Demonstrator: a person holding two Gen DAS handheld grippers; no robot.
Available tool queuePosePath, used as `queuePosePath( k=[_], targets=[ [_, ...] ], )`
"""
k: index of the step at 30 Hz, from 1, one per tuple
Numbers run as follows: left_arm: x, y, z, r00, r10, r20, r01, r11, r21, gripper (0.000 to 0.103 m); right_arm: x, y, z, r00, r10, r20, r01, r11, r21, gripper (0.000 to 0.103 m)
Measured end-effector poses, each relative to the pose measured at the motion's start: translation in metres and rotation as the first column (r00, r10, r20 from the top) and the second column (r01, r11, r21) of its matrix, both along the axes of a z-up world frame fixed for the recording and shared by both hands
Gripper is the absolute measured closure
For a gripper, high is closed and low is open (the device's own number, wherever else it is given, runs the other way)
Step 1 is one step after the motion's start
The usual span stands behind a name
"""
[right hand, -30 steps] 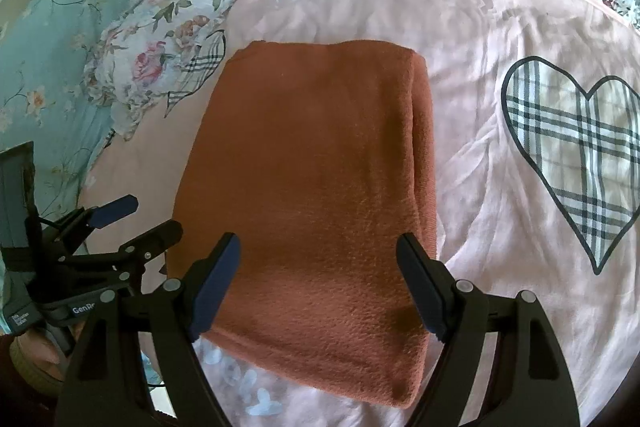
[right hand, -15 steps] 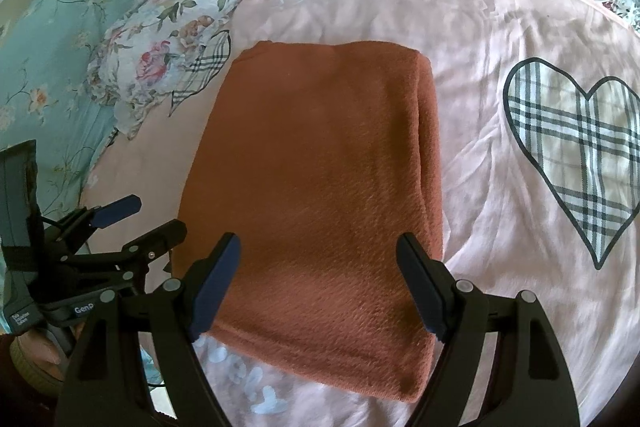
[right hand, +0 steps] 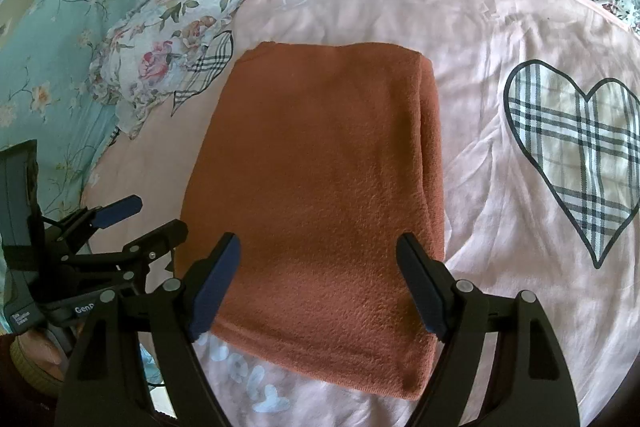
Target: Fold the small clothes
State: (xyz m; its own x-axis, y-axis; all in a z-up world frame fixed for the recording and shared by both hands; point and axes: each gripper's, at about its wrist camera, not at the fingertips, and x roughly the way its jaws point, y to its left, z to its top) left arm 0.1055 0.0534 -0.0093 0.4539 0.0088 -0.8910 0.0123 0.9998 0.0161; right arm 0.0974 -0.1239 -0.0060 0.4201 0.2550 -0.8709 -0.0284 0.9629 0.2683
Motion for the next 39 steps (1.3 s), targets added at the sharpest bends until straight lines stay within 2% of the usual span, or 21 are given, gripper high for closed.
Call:
queuePosePath(
  k=[39],
  targets=[
    [0.0003, 0.0007, -0.0015, 1.000, 0.003, -0.004, -0.003, 1.000, -0.005, 0.017, -0.0040, 0.0024, -0.0009, 1.000, -0.002, 0.001, 0.002, 1.000, 0.001, 0.022]
  ],
)
